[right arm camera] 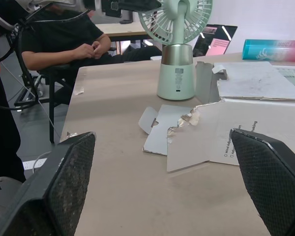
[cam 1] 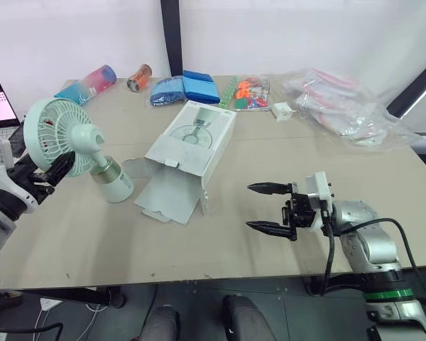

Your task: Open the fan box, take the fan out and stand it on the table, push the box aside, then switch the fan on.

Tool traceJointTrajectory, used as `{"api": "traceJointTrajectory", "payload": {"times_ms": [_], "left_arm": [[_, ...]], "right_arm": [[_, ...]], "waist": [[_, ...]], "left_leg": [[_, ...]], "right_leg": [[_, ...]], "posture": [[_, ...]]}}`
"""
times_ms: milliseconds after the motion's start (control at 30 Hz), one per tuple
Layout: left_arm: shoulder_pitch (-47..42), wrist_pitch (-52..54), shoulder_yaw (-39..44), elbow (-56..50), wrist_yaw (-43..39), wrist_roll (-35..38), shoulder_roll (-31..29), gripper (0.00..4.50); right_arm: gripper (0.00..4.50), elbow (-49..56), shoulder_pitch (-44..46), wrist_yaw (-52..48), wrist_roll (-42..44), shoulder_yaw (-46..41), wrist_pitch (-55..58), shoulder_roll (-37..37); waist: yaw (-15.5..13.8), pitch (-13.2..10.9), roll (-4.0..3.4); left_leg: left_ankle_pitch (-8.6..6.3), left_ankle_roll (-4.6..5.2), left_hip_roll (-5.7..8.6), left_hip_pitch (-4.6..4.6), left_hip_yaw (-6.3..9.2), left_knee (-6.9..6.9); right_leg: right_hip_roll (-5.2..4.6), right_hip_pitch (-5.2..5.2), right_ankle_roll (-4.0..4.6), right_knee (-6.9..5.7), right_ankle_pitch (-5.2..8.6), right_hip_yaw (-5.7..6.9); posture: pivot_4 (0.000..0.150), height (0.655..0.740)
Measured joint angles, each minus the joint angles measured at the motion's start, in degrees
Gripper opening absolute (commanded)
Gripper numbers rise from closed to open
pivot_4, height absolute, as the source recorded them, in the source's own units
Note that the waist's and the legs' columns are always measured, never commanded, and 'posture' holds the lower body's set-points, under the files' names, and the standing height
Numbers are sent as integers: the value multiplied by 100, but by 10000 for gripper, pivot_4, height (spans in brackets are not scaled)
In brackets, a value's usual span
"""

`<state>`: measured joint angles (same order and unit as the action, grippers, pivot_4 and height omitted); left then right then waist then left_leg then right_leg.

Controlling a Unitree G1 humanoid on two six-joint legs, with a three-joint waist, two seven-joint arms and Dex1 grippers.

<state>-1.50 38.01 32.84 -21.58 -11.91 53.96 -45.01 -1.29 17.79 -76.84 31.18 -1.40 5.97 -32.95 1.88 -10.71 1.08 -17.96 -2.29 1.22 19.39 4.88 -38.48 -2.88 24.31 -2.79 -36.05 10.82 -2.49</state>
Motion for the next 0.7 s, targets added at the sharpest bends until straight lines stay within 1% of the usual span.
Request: {"api": "traceJointTrajectory", "payload": {"times_ms": [400, 467, 700], "left_arm": [[-11, -58, -32, -30, -263, -330, 183, 44546], [39, -188, 56, -130, -375, -356, 353, 44546], [193, -442, 195, -442, -657, -397, 519, 44546]], "right_arm": [[44926, 40, -22, 98, -16, 97, 8, 12], [44926, 40, -22, 108, -20, 114, 8, 16], [44926, 40, -21, 120, -36, 117, 8, 17]], "waist": [[2, 1, 2], [0, 1, 4], [1, 6, 11]], "left_leg": [[-1, -2, -2, 1, -2, 0], [-2, -3, -2, 2, -1, 0], [-2, -3, -3, 1, -3, 0]], "right_leg": [[1, 1, 0, 0, 0, -1], [0, 2, 0, 2, 0, 0], [2, 1, 0, 1, 0, -1]], "posture": [[1500, 7400], [1500, 7400], [1500, 7400]]}}
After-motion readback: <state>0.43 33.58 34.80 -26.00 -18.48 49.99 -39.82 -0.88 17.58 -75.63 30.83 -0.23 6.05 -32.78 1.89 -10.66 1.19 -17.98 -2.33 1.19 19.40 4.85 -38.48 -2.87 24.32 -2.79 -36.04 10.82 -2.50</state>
